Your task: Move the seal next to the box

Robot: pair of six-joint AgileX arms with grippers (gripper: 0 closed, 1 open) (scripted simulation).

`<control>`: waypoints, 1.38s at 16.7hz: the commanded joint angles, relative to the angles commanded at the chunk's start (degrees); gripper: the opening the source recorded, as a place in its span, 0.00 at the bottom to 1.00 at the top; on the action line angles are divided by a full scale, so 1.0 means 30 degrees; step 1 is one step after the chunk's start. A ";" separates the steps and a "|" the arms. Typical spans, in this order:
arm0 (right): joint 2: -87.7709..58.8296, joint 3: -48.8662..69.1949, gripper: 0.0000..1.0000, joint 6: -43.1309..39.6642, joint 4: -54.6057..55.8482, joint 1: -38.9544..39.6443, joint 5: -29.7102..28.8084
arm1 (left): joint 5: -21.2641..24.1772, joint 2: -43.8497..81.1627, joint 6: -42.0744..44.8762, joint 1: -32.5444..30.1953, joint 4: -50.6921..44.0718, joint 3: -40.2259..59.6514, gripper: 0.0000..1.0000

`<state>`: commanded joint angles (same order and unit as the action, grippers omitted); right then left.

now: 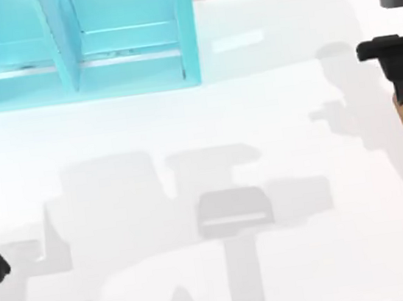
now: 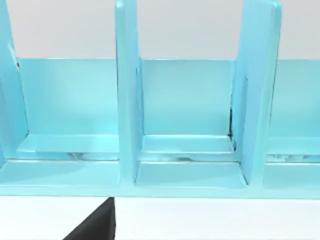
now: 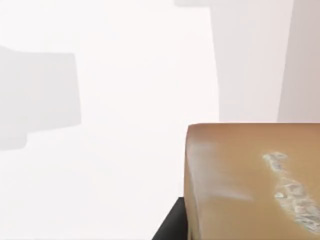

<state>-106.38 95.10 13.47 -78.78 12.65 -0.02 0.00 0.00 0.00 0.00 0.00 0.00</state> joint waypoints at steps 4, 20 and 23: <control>0.1955 -0.1763 0.00 -0.2342 -0.0176 -0.2315 -0.0007 | 0.0000 0.0000 0.0000 0.0000 0.0000 0.0000 1.00; 0.1717 -0.6387 0.00 -0.2328 0.4687 -0.2305 -0.0008 | 0.0000 0.0000 0.0000 0.0000 0.0000 0.0000 1.00; 0.1717 -0.6387 0.08 -0.2328 0.4687 -0.2305 -0.0008 | 0.0000 0.0000 0.0000 0.0000 0.0000 0.0000 1.00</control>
<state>-101.23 75.94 6.48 -64.72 5.73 -0.05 0.00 0.00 0.00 0.00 0.00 0.00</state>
